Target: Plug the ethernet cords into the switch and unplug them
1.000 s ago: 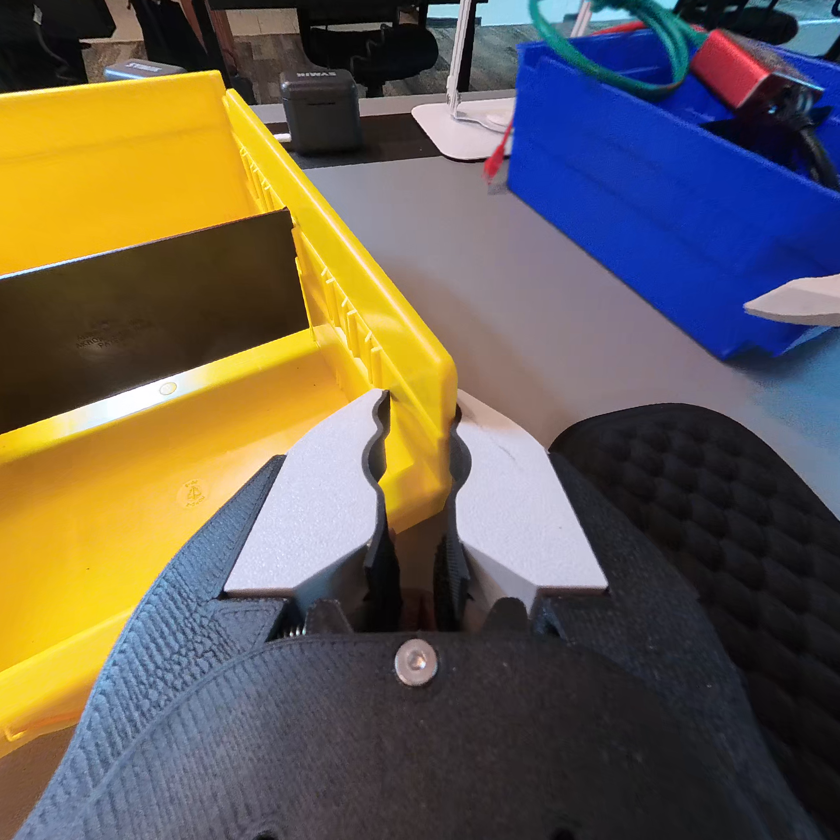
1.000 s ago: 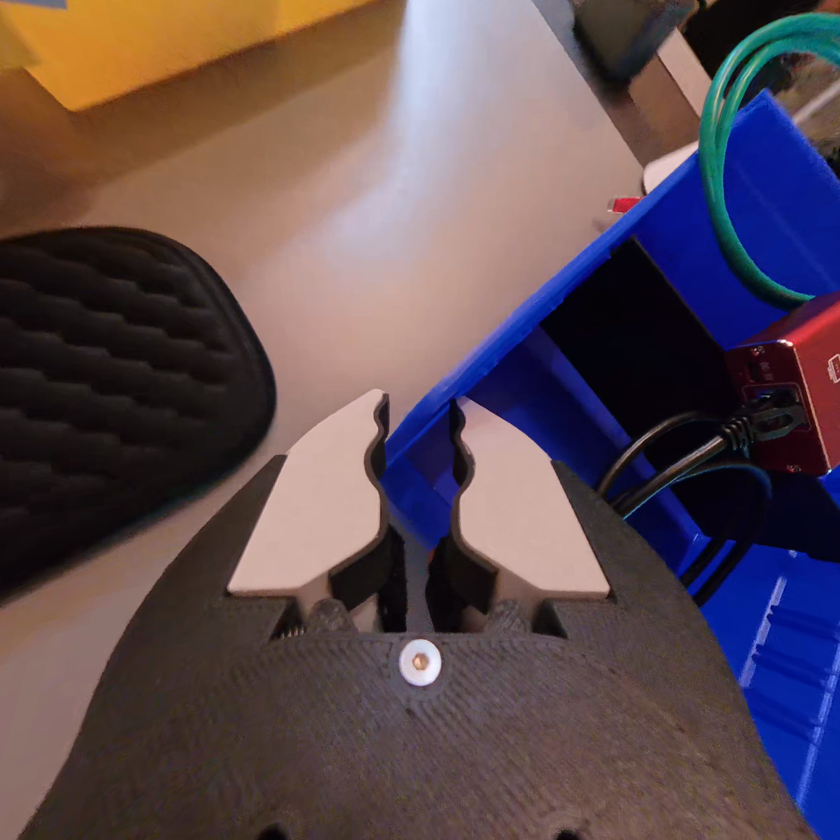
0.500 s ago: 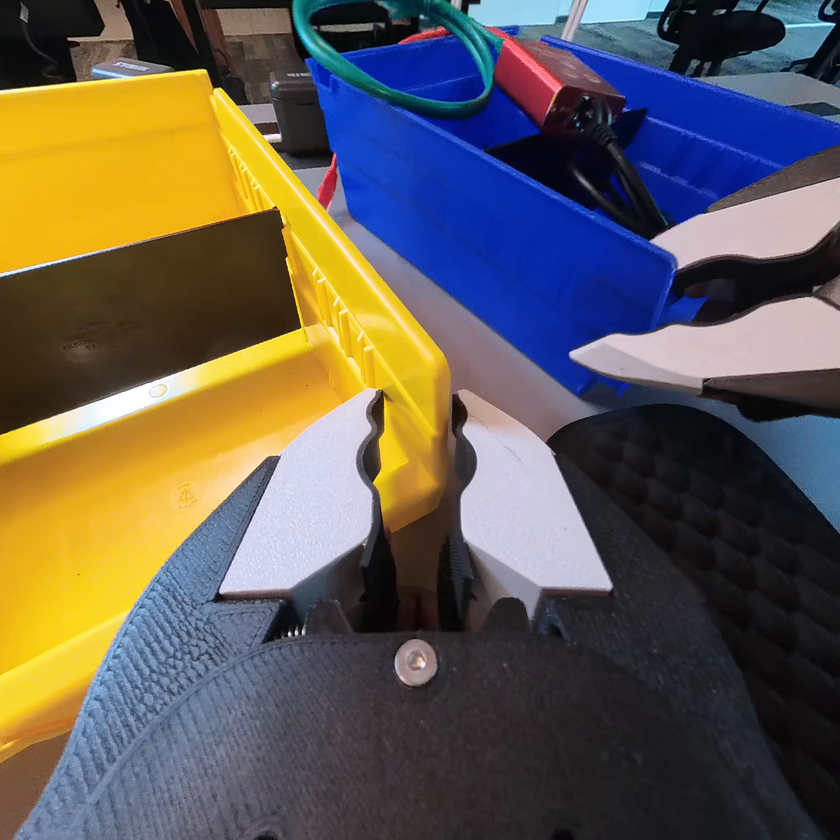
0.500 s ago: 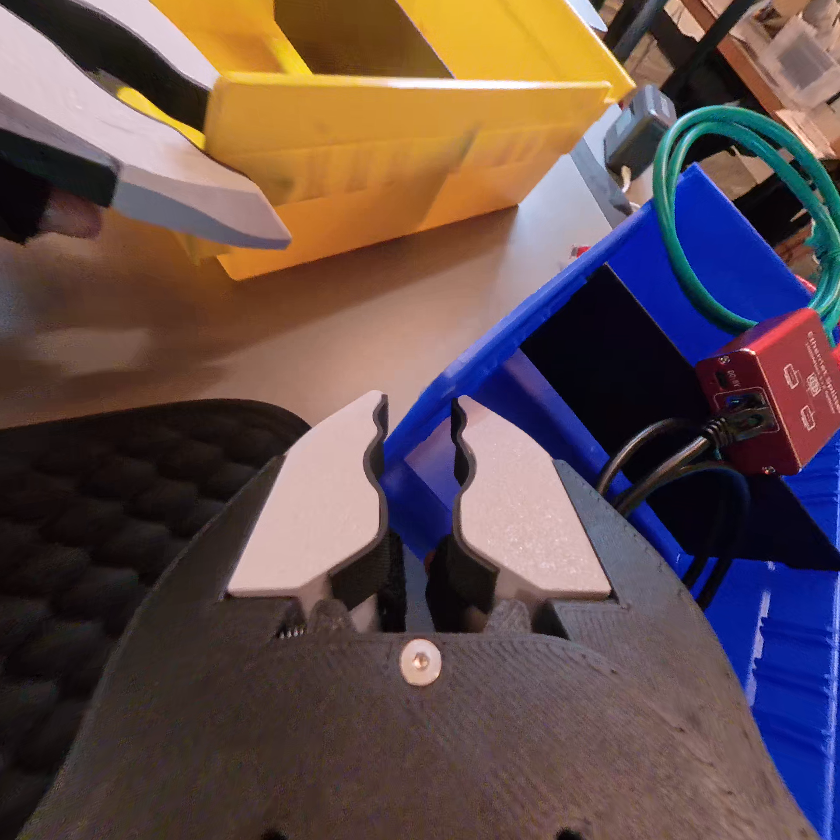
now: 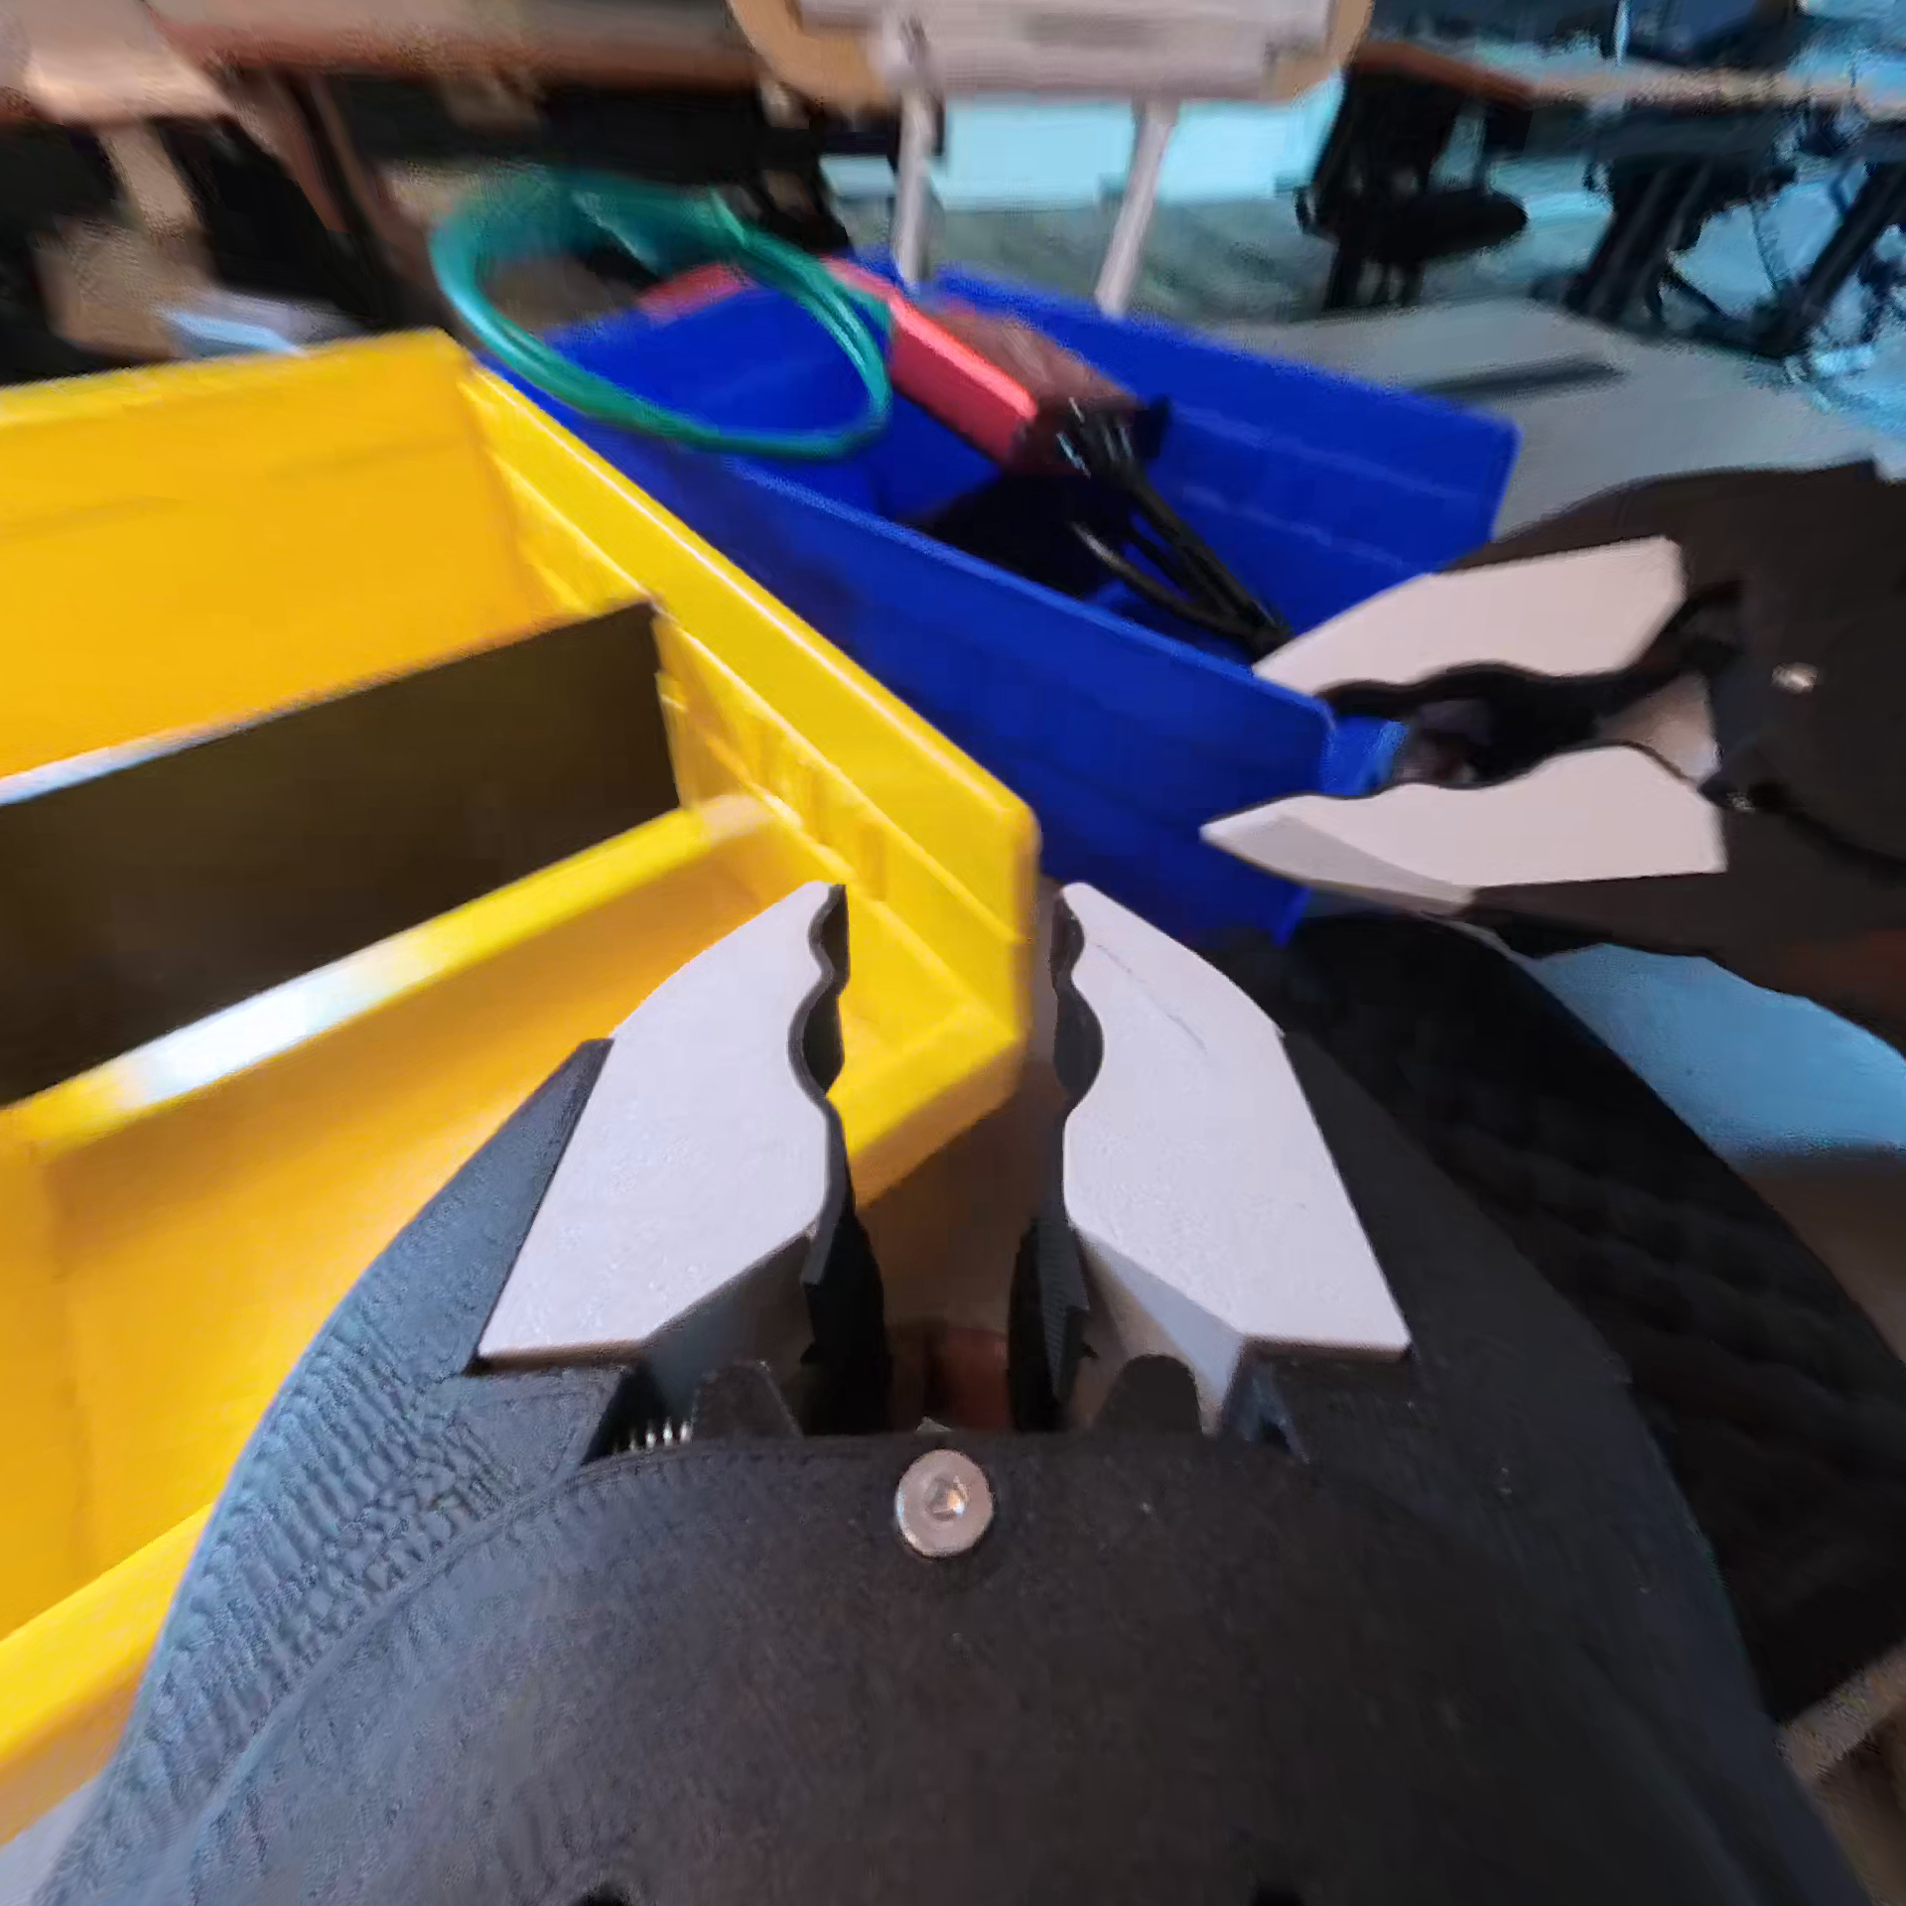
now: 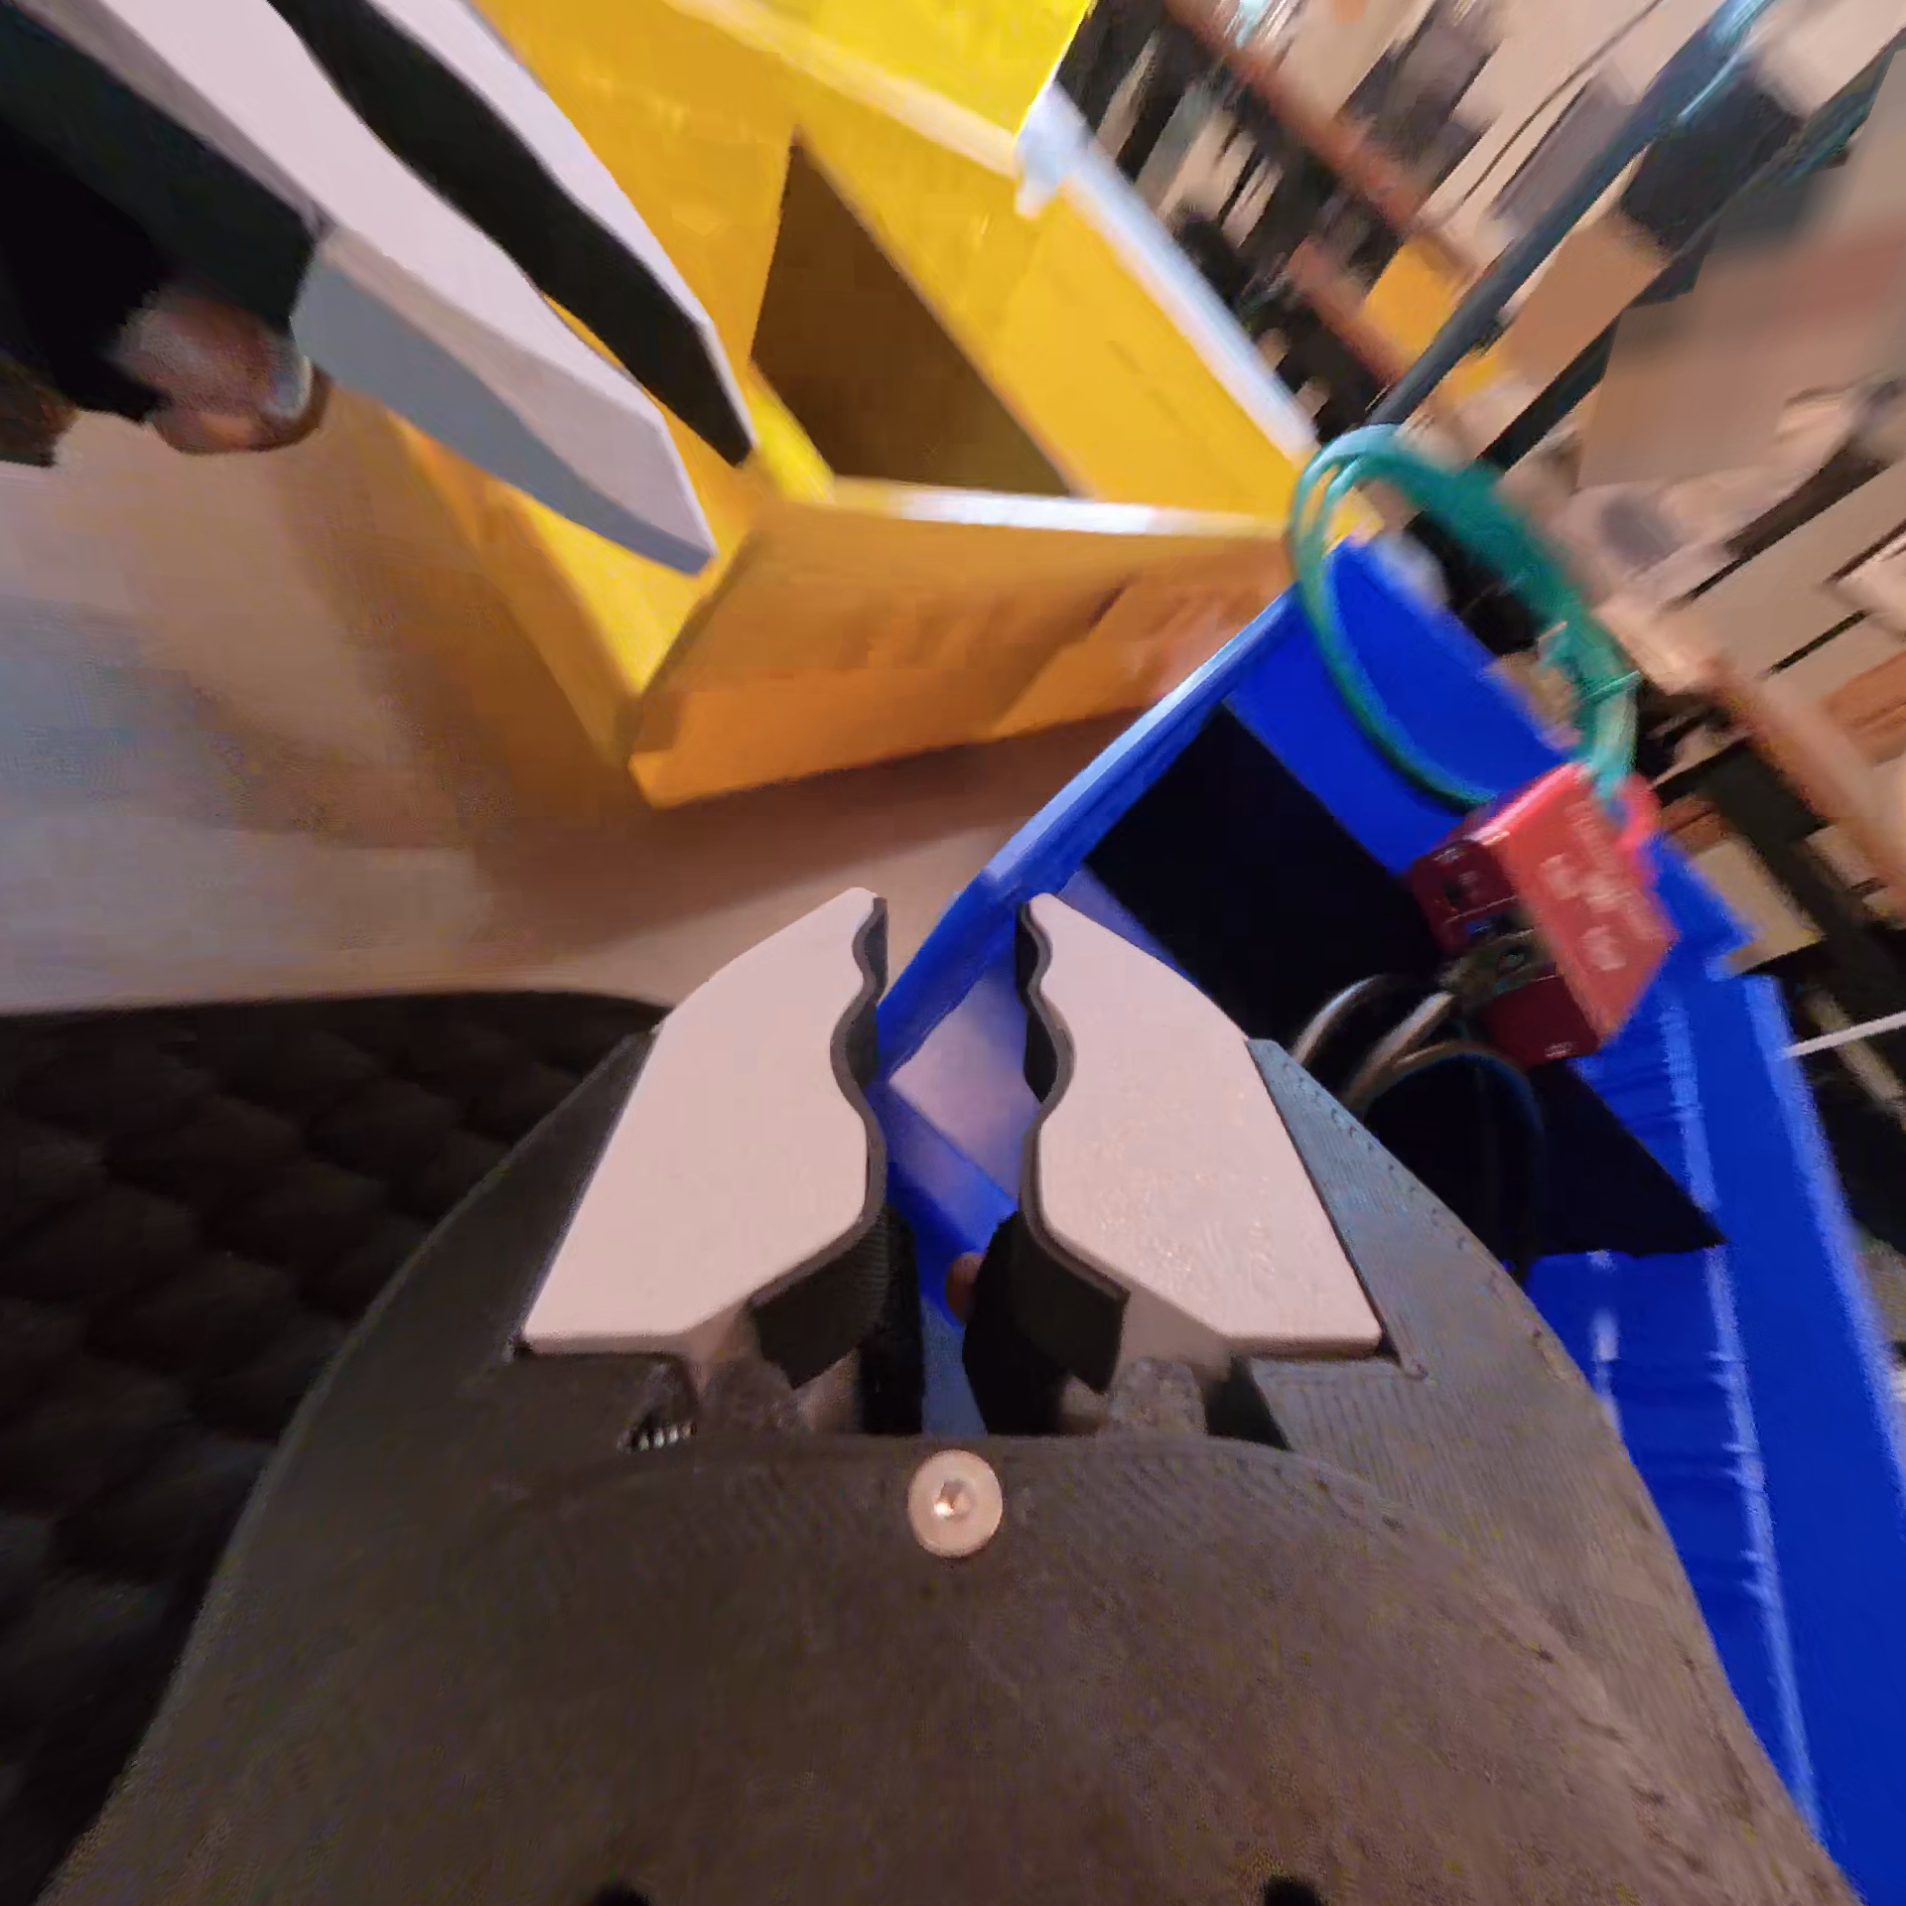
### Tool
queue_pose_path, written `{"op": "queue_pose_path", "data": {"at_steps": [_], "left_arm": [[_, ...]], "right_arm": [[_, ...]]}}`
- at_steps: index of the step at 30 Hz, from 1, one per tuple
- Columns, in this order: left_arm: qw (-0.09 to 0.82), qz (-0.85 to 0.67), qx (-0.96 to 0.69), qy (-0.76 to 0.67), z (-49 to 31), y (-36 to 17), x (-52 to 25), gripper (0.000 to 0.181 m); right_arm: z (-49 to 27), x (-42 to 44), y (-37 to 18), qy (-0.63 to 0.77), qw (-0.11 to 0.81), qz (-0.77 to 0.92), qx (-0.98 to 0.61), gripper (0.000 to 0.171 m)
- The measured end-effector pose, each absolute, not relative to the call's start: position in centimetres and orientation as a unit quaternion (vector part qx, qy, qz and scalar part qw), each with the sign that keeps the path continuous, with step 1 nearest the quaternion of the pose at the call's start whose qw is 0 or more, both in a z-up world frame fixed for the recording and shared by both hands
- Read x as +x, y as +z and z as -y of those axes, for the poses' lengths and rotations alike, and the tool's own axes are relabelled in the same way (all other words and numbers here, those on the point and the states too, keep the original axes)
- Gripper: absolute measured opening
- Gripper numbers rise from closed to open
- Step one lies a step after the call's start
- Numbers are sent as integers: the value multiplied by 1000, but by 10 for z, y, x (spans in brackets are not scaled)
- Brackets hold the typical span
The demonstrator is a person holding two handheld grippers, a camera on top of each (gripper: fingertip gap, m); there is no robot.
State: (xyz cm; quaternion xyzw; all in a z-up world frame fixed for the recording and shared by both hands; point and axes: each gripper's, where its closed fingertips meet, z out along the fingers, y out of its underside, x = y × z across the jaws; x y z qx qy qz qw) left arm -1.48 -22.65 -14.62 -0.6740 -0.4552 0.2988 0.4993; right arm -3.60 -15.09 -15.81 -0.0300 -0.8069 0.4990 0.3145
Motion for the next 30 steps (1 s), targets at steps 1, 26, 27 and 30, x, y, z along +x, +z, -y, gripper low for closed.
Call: {"op": "queue_pose_path", "data": {"at_steps": [1,26,27,30], "left_arm": [[509,456,-647,338,244,-131,-12,40],[378,570,-440,582,410,-127,14,3],[384,558,-428,598,408,-116,17,3],[388,545,-416,617,402,-97,25,1]], "right_arm": [[151,-33,-143,529,334,780,-30,22],[216,-20,-134,531,305,790,-37,12],[215,-18,-127,543,302,783,-36,11],[210,-14,-115,560,309,768,-25,11]]}}
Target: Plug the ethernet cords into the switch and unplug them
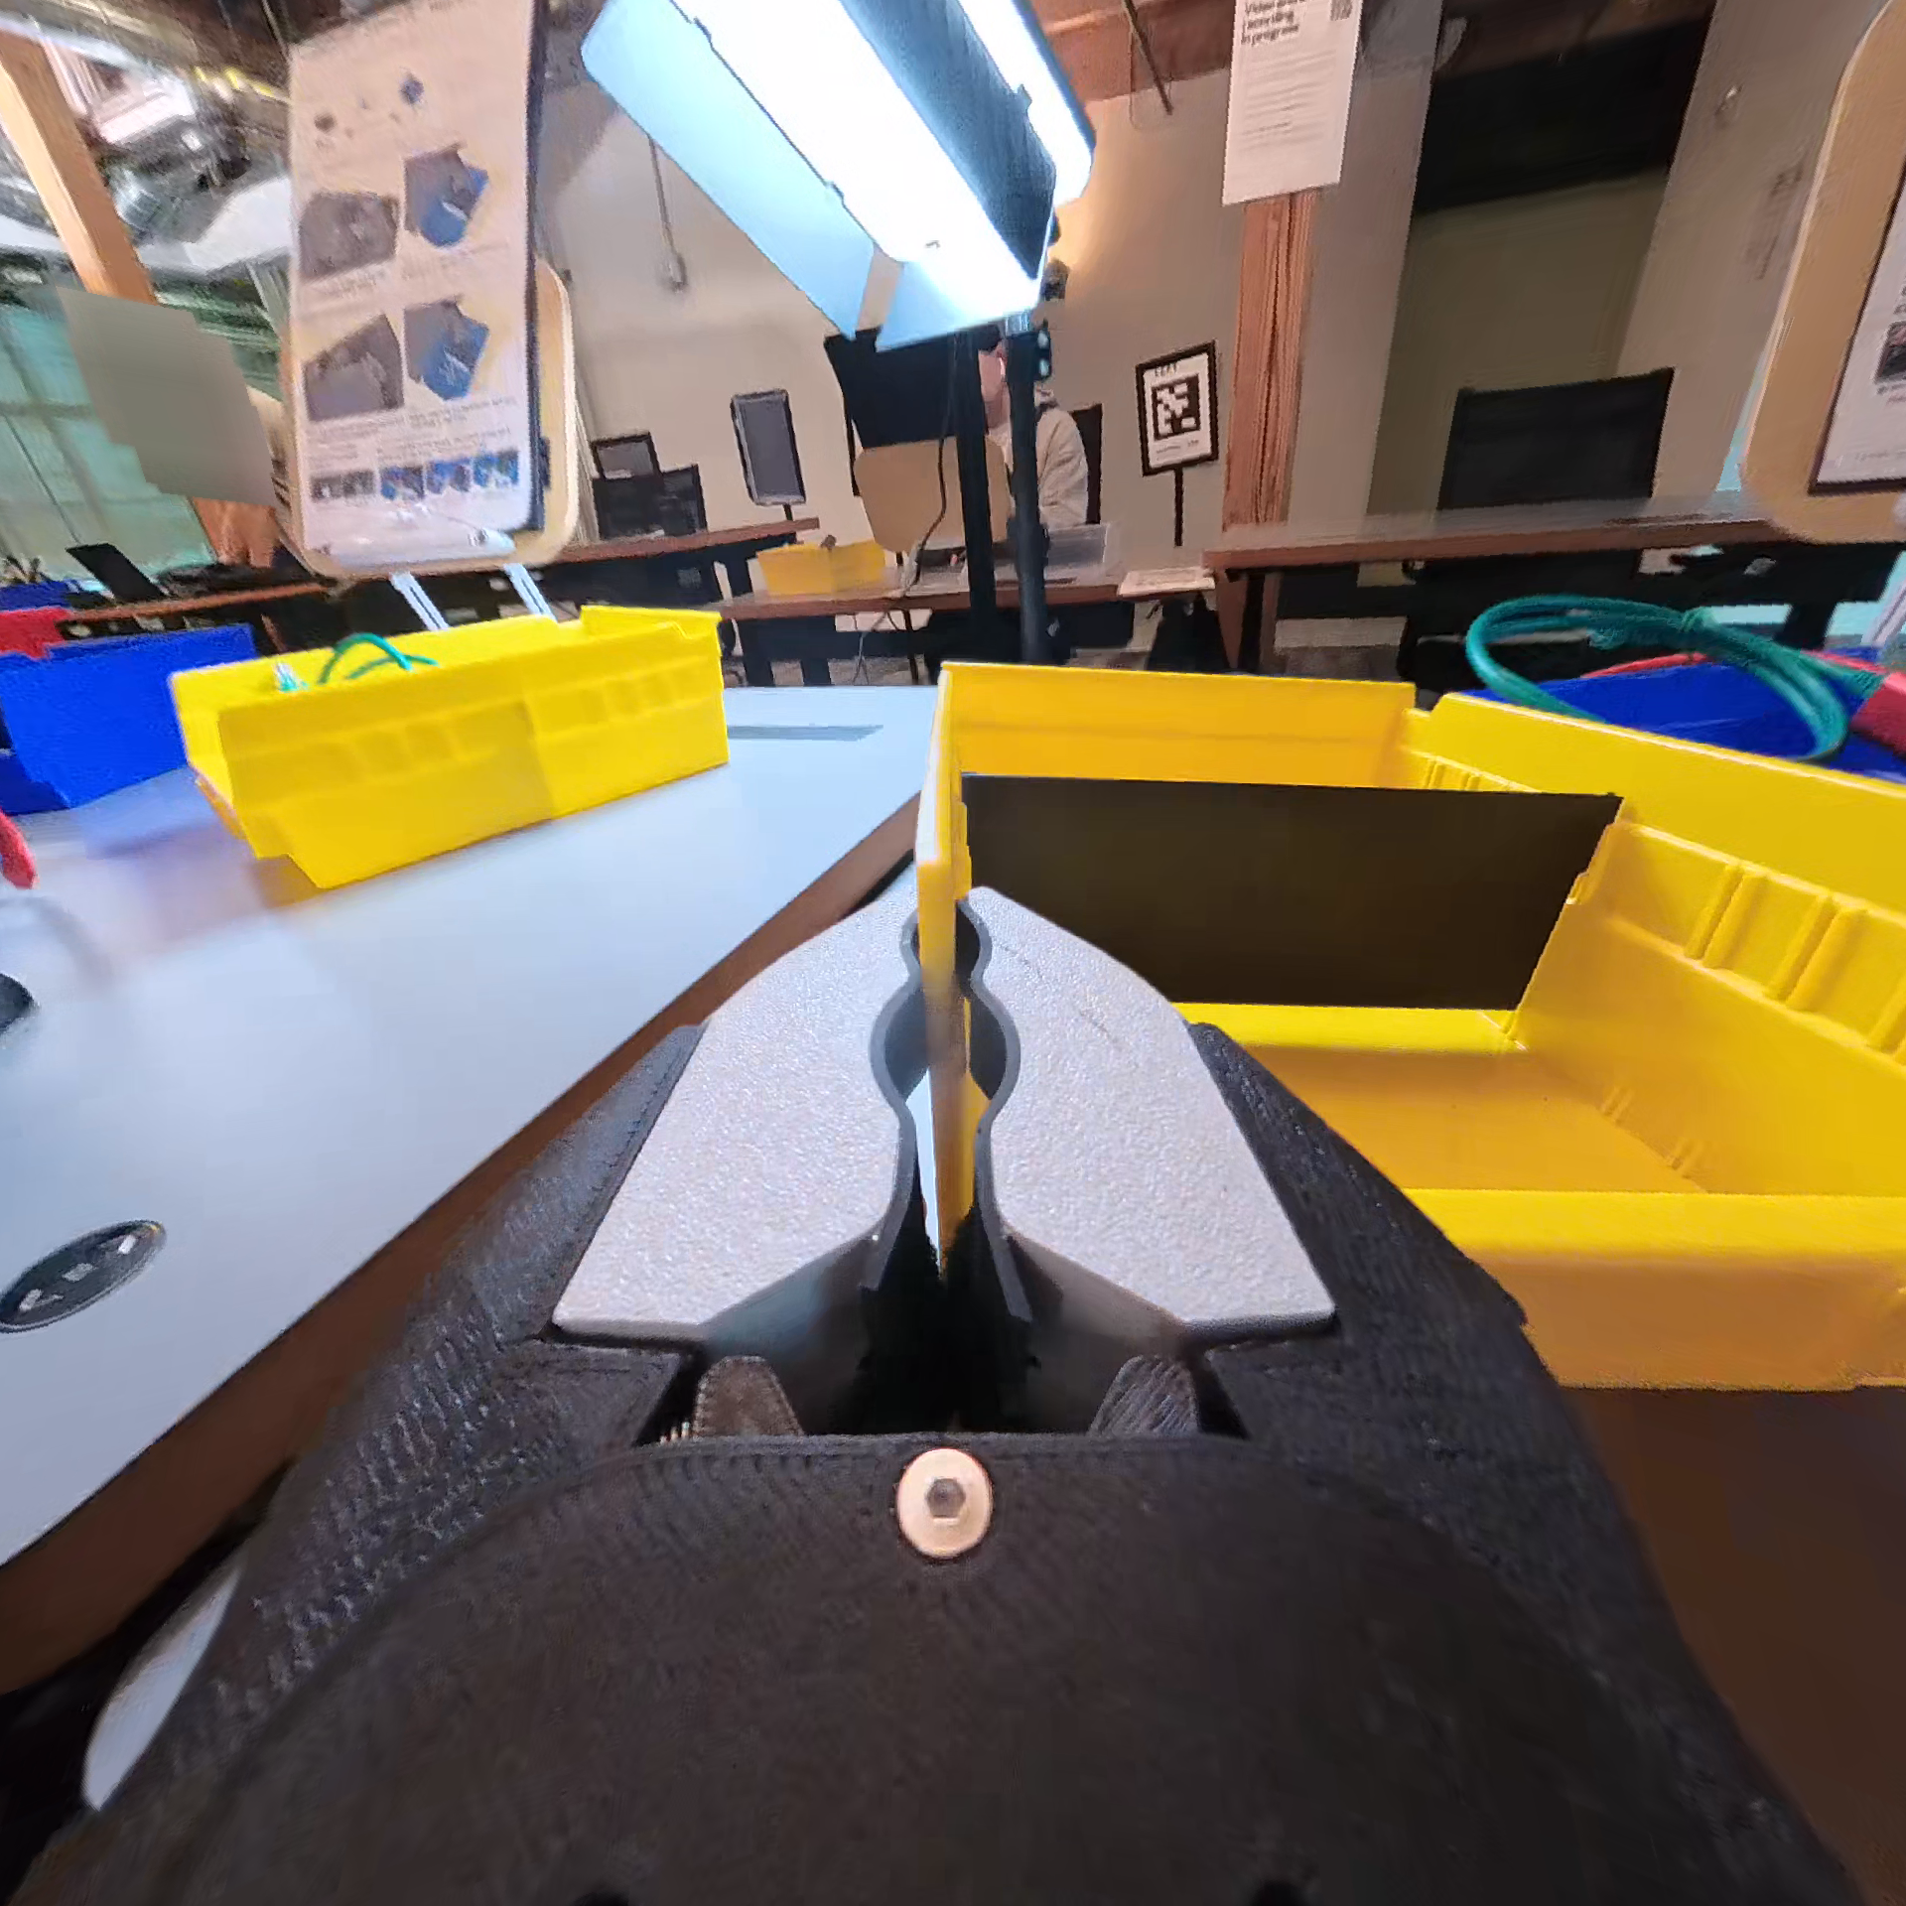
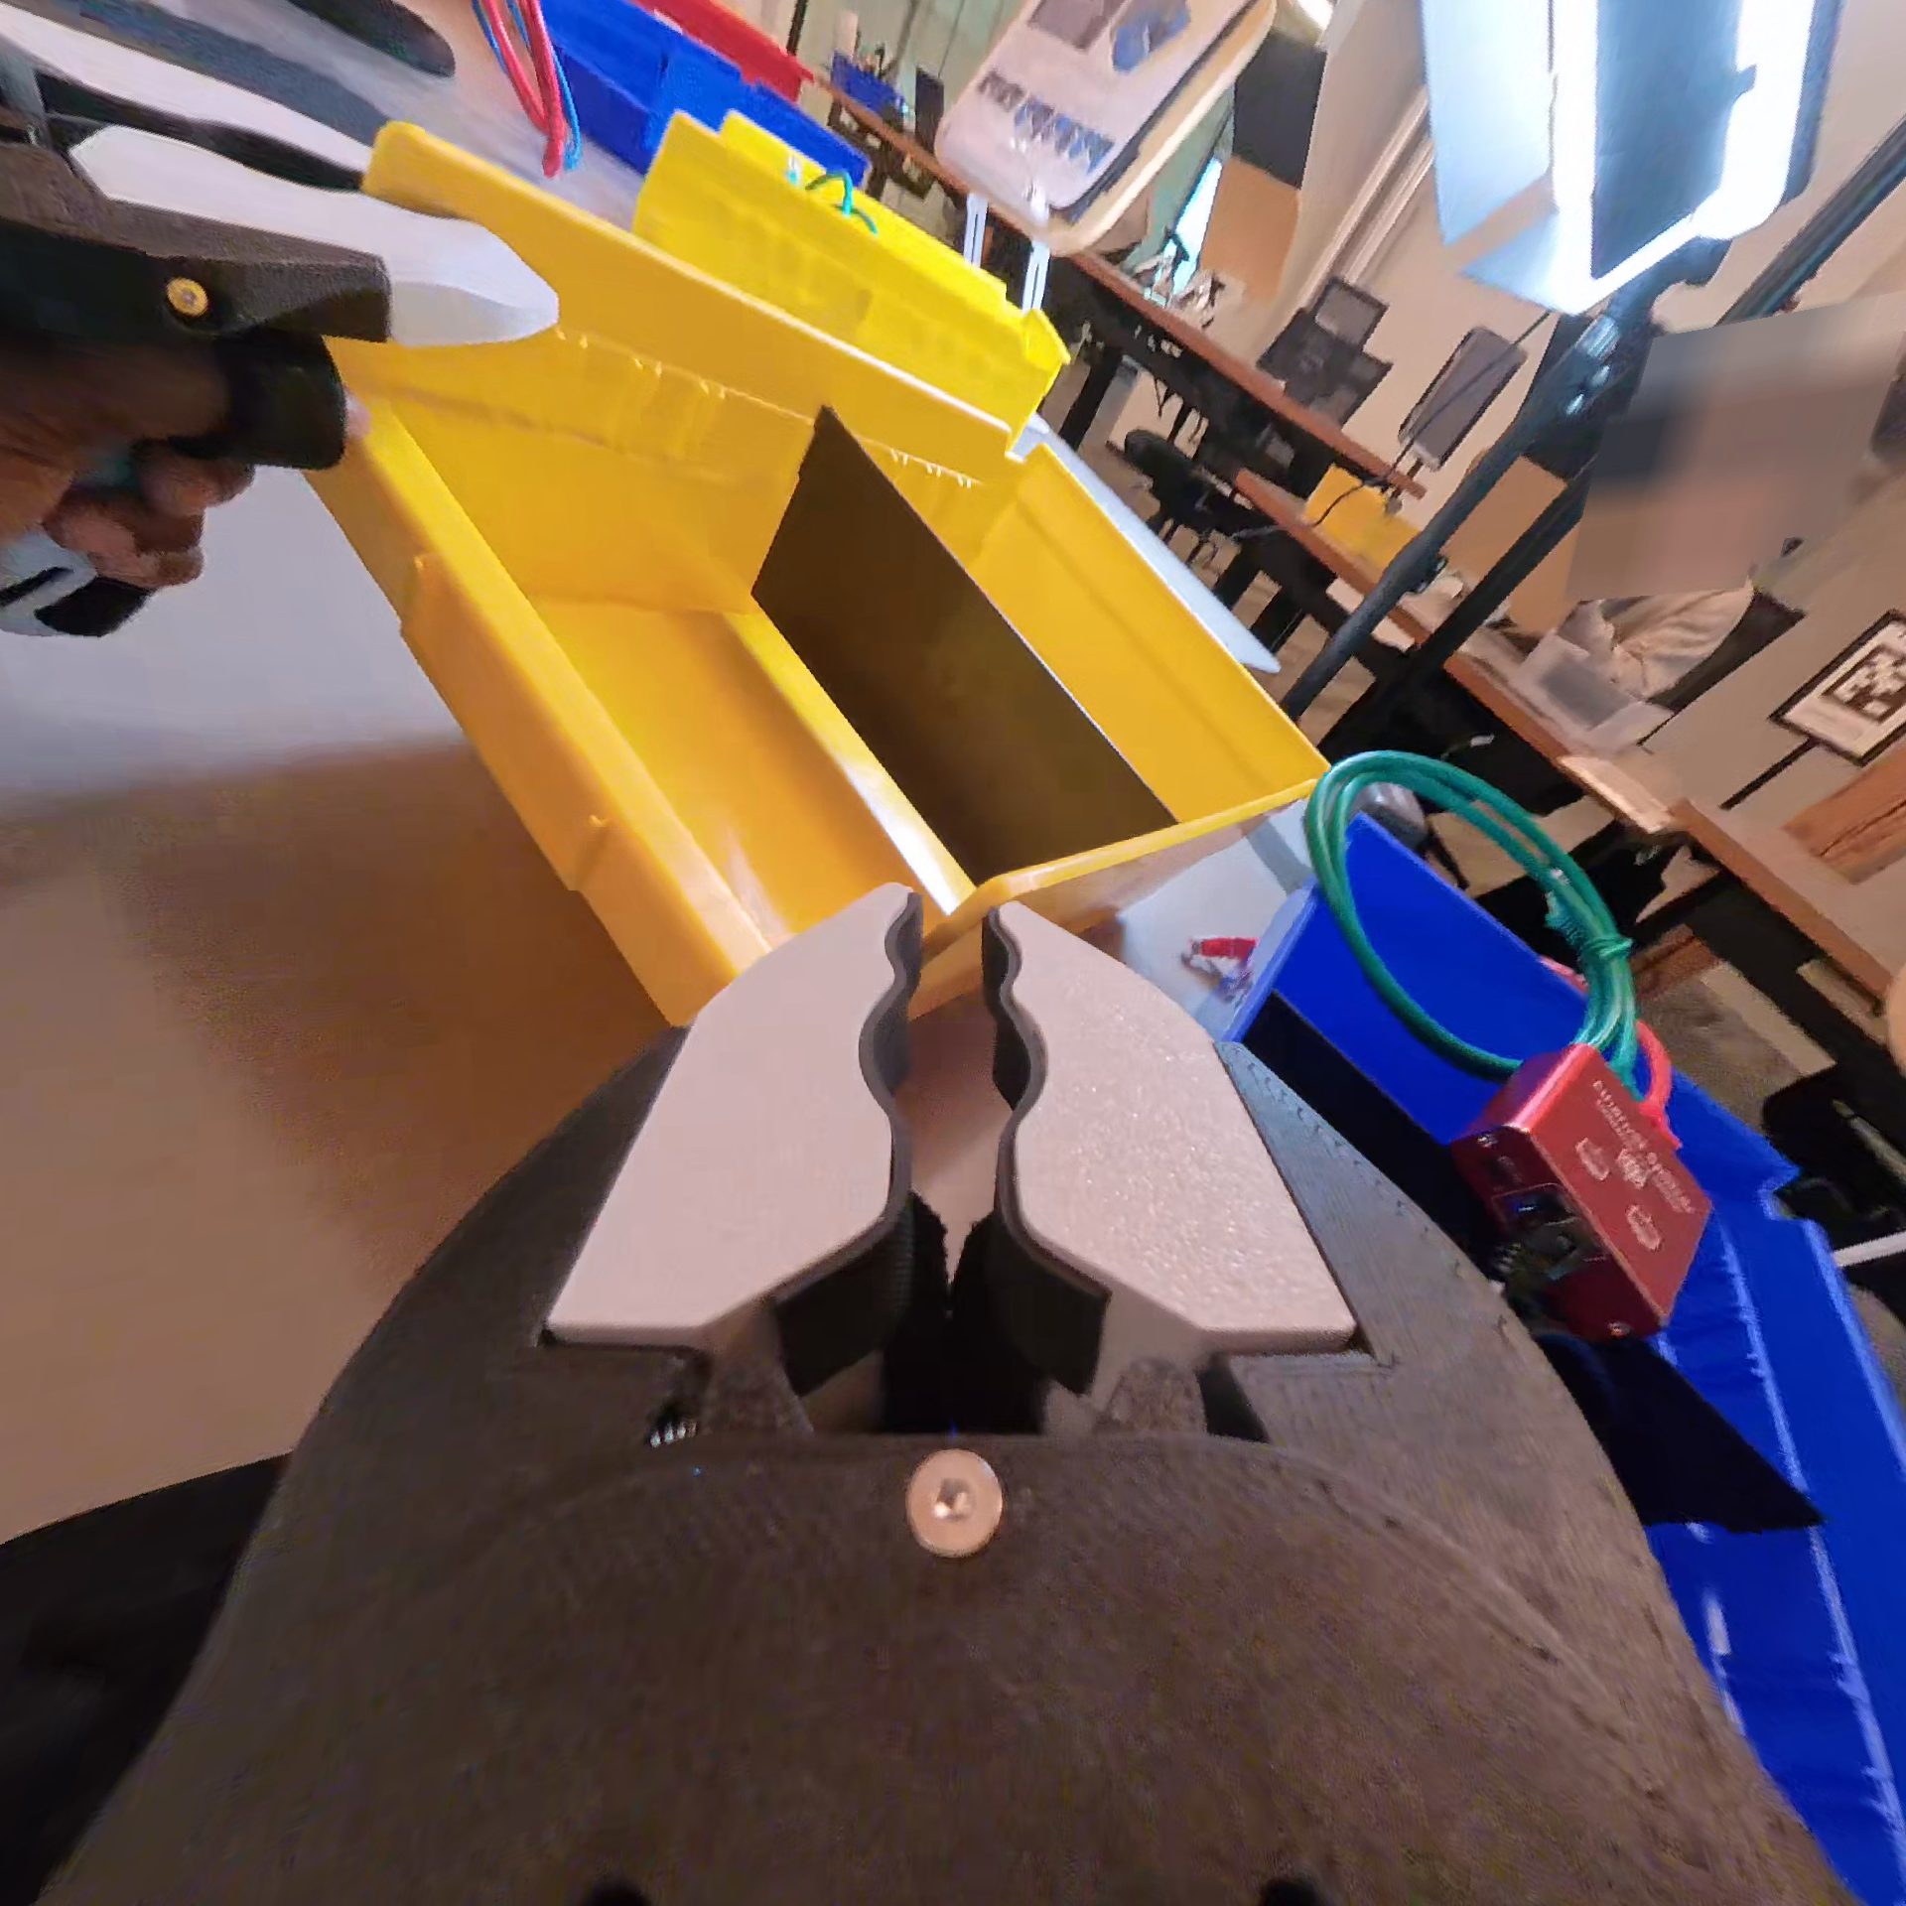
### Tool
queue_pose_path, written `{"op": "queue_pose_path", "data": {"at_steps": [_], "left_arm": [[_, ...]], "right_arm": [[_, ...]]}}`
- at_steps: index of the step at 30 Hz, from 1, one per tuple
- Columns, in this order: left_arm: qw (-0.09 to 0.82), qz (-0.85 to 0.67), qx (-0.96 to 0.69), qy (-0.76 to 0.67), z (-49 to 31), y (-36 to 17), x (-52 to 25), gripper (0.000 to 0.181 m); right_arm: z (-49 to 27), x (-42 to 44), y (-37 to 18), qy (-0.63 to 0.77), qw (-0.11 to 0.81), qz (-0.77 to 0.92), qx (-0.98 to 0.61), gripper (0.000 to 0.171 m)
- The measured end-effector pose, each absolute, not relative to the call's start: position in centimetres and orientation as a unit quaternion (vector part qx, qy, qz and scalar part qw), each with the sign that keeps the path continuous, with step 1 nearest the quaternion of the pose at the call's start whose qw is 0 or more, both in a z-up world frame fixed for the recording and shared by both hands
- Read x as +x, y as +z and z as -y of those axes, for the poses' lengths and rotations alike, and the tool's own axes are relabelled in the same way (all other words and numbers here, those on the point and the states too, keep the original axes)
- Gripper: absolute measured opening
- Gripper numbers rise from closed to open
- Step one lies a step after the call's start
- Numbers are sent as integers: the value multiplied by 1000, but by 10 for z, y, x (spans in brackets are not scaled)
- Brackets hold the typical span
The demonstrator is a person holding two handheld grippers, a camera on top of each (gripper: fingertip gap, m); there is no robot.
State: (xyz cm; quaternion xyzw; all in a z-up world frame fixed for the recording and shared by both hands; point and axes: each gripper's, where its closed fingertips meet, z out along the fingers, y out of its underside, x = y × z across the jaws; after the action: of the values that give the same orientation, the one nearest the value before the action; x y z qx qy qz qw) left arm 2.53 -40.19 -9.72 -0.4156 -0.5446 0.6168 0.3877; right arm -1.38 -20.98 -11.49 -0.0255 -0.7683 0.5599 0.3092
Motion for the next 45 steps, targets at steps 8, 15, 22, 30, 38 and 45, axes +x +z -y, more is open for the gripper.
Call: {"op": "queue_pose_path", "data": {"at_steps": [8,15,22,30,38,45], "left_arm": [[418,469,-350,695,375,-38,50,1],[468,395,-304,730,315,13,63,1],[525,359,-335,695,236,34,32,1],[594,305,-426,610,90,37,-28,2],[608,278,-539,512,-52,-8,-77,4],[589,240,-603,483,-128,-59,-91,7]], "right_arm": [[185,-2,-64,590,384,710,-3,11],[127,7,-14,601,446,663,-18,10],[41,4,5,572,505,643,-73,9],[-102,1,-4,528,543,629,-176,10],[-230,-9,-51,468,548,623,-303,10],[-300,-13,-100,424,538,619,-385,10]]}}
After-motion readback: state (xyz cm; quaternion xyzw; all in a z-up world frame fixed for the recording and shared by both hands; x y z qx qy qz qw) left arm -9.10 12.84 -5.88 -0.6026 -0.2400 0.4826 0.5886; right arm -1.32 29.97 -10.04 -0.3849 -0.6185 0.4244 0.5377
